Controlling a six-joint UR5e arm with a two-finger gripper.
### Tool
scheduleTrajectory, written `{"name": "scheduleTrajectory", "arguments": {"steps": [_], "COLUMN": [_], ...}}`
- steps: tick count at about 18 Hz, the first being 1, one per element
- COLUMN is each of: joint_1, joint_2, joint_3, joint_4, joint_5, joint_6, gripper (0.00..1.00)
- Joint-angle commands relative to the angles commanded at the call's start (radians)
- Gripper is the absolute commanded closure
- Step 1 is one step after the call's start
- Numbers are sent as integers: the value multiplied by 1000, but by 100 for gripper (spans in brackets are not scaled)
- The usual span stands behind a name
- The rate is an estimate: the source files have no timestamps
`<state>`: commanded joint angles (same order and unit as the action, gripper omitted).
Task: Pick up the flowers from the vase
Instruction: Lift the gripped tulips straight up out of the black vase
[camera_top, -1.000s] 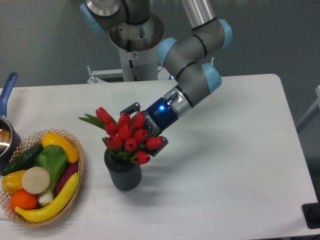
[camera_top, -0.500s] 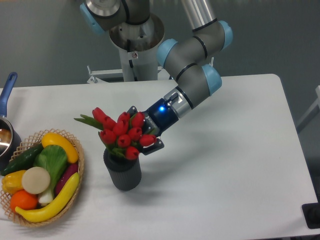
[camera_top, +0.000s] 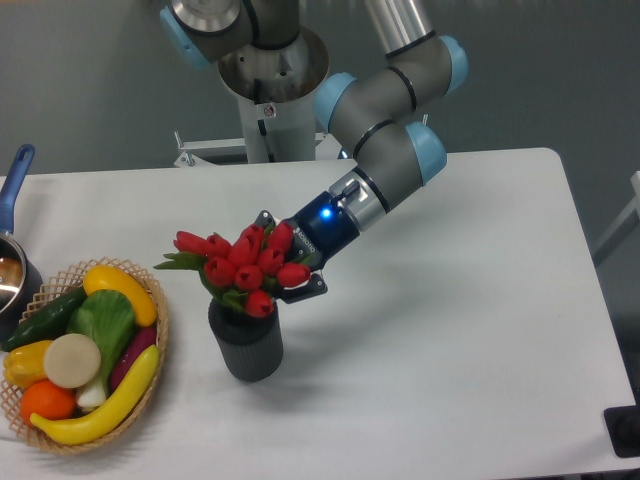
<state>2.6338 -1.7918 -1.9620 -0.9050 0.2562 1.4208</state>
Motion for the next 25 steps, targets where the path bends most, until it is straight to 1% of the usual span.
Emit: {"name": "scheduleTrajectory", "arguments": {"steps": [3,6,8,17,19,23,25], "joint_1": [0,-2,3,8,14,25,28], "joint_2": [31,66,75,137,152,184,193], "joint_3": [28,40,66,155,163,157,153], "joint_4": [0,0,0,0,-2,-5,-8], "joint_5": [3,3,0,17,21,29,90], "joint_6": [-80,-118,-134,-322,-345,-353,-356], "gripper": [55,55,55,55,55,55,55]}}
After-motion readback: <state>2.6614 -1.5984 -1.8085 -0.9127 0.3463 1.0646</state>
